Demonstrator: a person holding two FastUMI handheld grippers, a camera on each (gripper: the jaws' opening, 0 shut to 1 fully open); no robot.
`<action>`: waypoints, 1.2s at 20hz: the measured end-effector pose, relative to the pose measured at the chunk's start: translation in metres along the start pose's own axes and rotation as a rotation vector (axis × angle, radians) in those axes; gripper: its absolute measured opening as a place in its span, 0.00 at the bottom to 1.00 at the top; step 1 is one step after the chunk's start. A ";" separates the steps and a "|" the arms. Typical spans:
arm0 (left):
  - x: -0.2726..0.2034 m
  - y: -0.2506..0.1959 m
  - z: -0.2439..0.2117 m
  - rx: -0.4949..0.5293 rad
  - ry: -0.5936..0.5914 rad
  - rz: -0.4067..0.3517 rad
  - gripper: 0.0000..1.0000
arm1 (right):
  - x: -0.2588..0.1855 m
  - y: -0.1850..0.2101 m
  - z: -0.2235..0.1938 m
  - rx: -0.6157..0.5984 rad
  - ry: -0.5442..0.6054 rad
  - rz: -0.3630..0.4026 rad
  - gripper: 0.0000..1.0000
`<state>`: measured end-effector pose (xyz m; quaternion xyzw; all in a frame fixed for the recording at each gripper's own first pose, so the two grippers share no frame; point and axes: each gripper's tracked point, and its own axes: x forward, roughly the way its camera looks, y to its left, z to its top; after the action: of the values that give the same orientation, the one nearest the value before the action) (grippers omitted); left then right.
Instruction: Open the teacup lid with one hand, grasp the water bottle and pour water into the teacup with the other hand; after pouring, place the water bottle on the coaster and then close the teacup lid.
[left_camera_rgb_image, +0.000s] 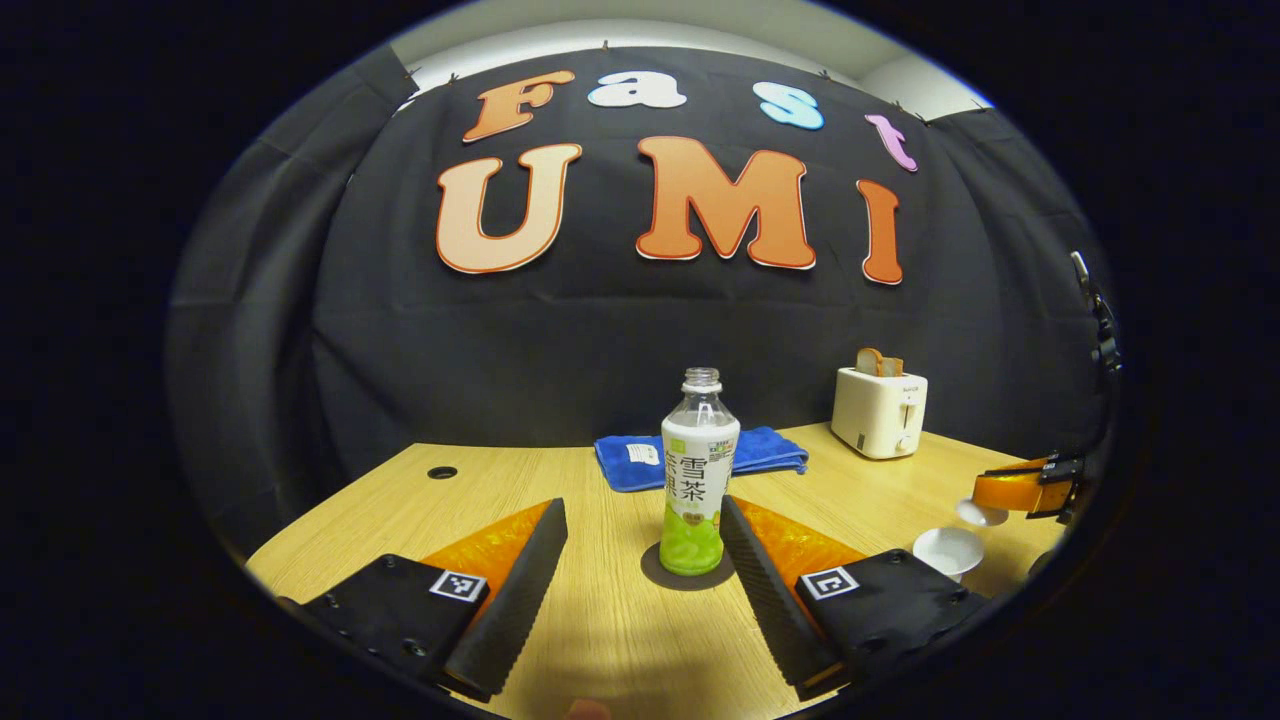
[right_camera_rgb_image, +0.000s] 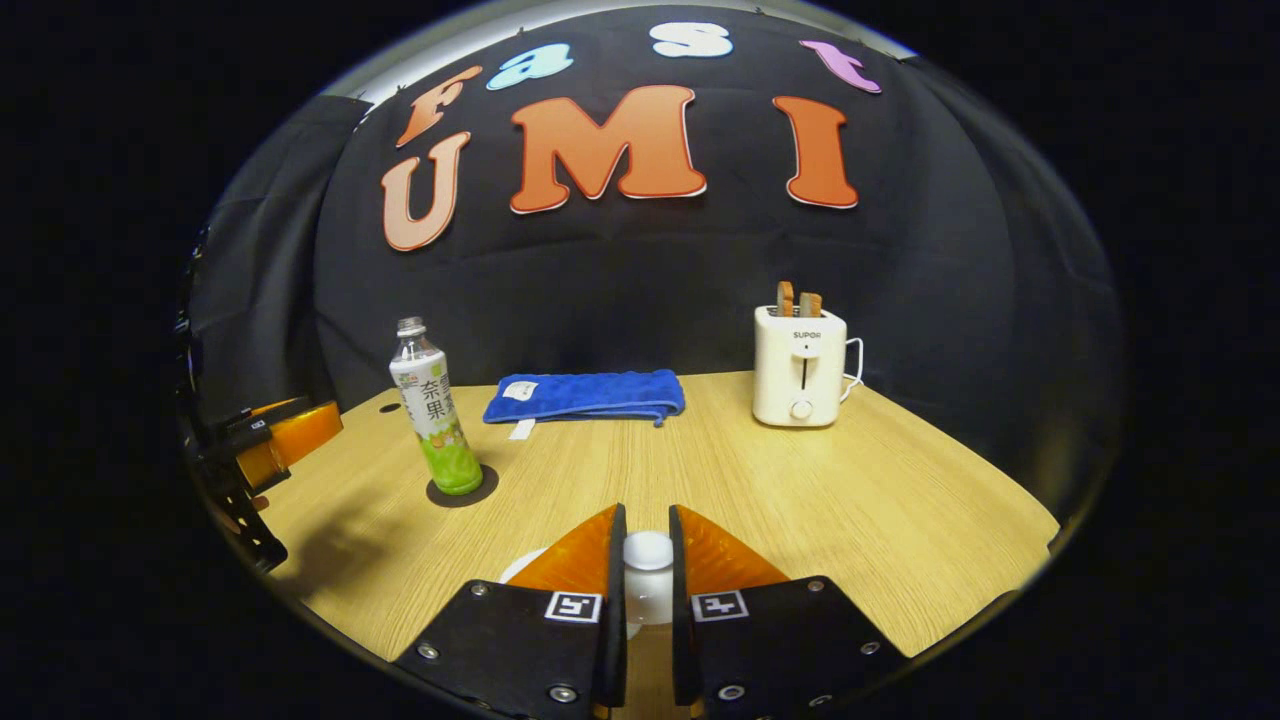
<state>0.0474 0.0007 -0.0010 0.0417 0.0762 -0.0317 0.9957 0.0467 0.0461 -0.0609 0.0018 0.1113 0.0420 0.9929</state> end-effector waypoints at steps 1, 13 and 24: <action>-0.001 0.002 -0.002 -0.005 0.004 0.000 0.98 | 0.002 0.006 -0.001 -0.008 0.002 0.010 0.18; -0.003 0.019 -0.007 0.003 0.012 0.024 0.98 | 0.010 0.036 -0.024 -0.085 0.052 0.065 0.18; -0.013 0.017 0.003 0.020 -0.009 0.052 0.98 | -0.003 0.024 -0.011 -0.083 0.019 0.061 0.60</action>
<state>0.0364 0.0184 0.0056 0.0536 0.0705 -0.0068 0.9960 0.0398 0.0697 -0.0709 -0.0362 0.1187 0.0770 0.9893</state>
